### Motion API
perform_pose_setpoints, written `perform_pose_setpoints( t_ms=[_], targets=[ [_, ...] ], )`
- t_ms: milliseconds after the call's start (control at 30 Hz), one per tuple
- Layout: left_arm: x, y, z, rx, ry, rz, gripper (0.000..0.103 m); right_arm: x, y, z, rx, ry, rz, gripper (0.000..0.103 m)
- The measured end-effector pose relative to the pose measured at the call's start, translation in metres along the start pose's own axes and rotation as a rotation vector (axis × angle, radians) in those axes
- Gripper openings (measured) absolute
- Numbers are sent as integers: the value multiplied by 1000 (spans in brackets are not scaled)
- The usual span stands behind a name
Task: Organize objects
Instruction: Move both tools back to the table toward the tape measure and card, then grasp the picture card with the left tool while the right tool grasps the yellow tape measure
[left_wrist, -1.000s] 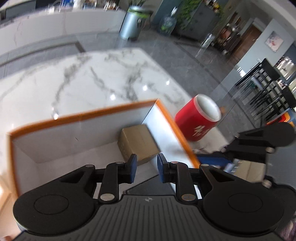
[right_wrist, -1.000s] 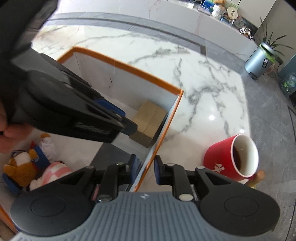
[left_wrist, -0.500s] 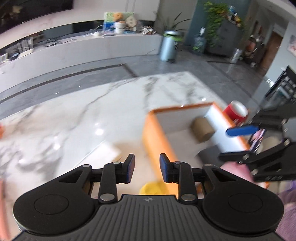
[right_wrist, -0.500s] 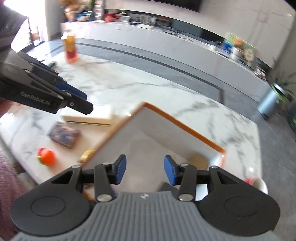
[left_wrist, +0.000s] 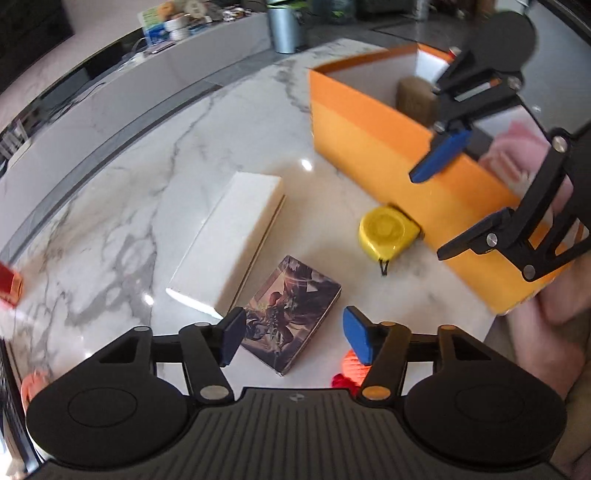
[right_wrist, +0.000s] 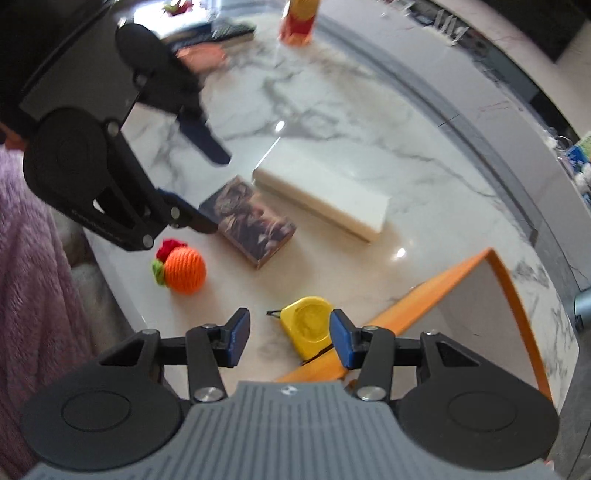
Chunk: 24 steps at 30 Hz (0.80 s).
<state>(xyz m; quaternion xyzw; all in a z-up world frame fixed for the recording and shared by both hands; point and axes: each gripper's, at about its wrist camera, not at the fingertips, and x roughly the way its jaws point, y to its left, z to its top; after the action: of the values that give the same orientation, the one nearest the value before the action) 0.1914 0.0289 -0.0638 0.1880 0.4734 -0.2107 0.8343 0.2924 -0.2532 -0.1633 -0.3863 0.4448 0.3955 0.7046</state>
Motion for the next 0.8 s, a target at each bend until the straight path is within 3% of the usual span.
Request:
perform_pose_setpoints(
  t_ms=[100, 400, 600, 800],
  targets=[
    [22, 5, -1, 68, 15, -21, 74, 25, 1, 9, -89, 99, 2, 63],
    [56, 12, 4, 196, 62, -96, 77, 71, -12, 28, -231, 269, 39, 67],
    [71, 16, 4, 212, 109, -137, 81, 96, -14, 28, -271, 362, 34, 67],
    [74, 22, 3, 131, 108, -179, 81, 97, -22, 30, -229, 375, 69, 60]
  ],
)
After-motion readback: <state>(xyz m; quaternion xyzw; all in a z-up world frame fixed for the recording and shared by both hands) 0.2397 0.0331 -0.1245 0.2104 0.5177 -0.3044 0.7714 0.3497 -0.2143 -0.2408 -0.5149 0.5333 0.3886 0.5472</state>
